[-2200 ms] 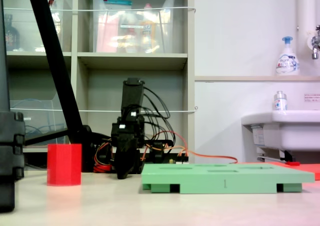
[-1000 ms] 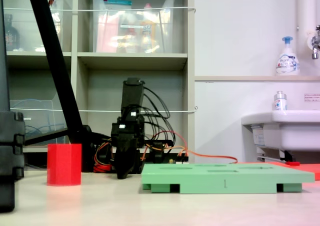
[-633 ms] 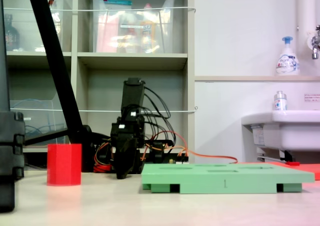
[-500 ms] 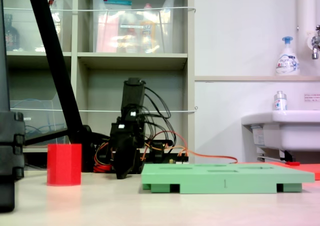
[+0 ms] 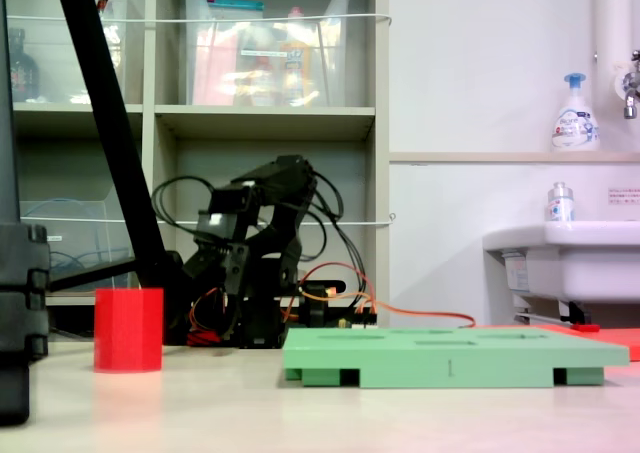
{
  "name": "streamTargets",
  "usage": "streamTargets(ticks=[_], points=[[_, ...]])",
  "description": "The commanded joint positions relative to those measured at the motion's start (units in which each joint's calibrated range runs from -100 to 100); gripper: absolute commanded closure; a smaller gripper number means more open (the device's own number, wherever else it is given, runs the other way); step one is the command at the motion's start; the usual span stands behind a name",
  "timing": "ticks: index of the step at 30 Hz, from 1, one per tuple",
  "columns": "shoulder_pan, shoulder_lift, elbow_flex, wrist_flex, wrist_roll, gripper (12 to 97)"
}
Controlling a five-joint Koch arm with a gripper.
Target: Put the octagonal pillar block into the corresponding hole
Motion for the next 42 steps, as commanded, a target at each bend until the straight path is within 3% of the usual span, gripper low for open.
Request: streamTargets(ticks=[1,6,17,22,25,29,42], points=[[0.00,-0.55,10.78,-8.62,2.10,70.5],[0.44,0.43,30.63,-21.14,4.05,70.5],[1.86,27.94,59.04,-27.69,4.00,69.7],[2.93,53.22,77.09,-40.30,3.96,41.9],[2.93,59.79,79.08,-40.30,3.96,36.0],[2.98,68.31,81.27,-40.40,3.96,15.5],[2.83,87.30,89.95,-41.26,0.88,13.2]])
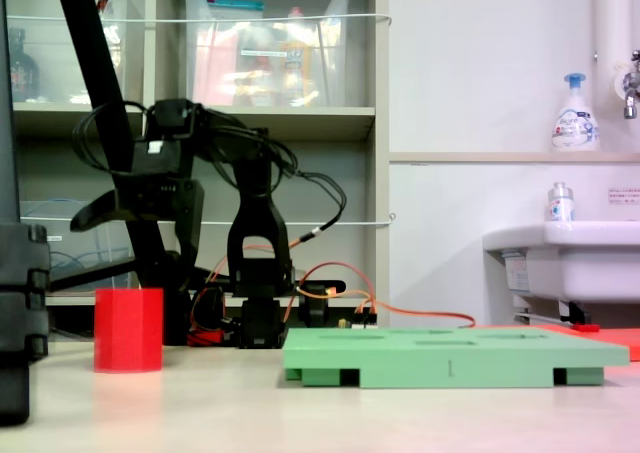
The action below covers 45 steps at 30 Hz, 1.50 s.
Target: Put the octagonal pillar block into the corresponding hole
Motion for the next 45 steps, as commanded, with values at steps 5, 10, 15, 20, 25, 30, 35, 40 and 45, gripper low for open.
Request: streamTargets(ticks=[5,10,15,20,25,30,35,40,45], points=[[0.10,1.43,3.42,-3.75,-0.68,13.2],[0.63,1.43,3.42,-5.29,-0.68,13.2],[0.73,2.13,3.42,-7.99,-1.51,13.4],[0.78,2.41,3.32,-10.01,-2.44,14.3],[0.68,4.22,3.32,-9.91,-3.37,14.4],[0.68,7.30,3.32,-9.72,-3.81,14.4],[0.68,9.67,3.32,-9.34,-3.81,19.2],[0.63,10.23,3.32,-8.95,-3.81,19.2],[0.49,11.07,3.32,-8.76,-3.81,19.1]])
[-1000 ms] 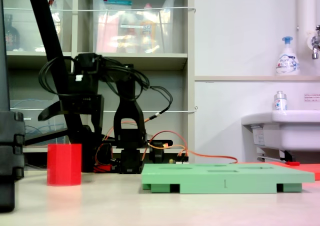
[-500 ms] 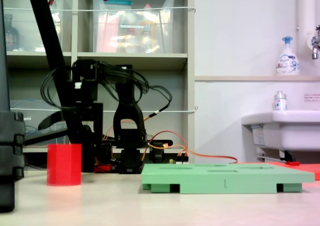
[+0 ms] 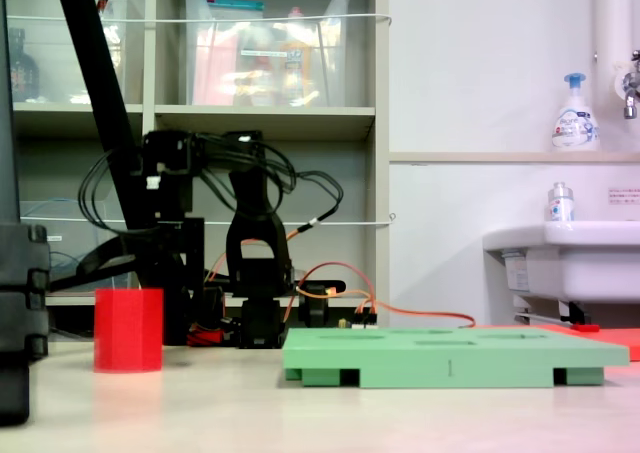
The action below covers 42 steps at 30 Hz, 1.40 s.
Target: Put the octagonal pillar block into the corresponding hole
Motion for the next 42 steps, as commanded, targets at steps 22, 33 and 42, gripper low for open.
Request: streamTargets(ticks=[22,33,42], points=[[-0.24,9.06,3.32,1.46,-0.83,19.3],[-0.24,9.62,1.33,1.55,-0.83,59.2],[0.39,9.62,0.33,1.46,-0.78,59.5]])
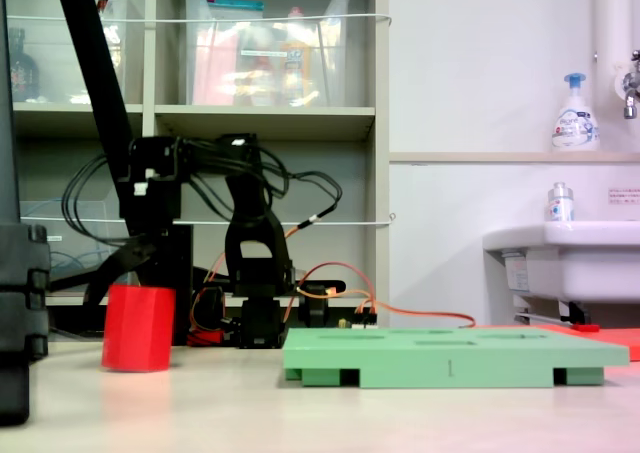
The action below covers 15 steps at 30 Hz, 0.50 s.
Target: Put the octagonal pillar block into the corresponding hole
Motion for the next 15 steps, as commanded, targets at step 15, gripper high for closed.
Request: streamTargets(ticks=[15], points=[[0.20,-9.05,-0.94,-2.61,0.34,62.3]])
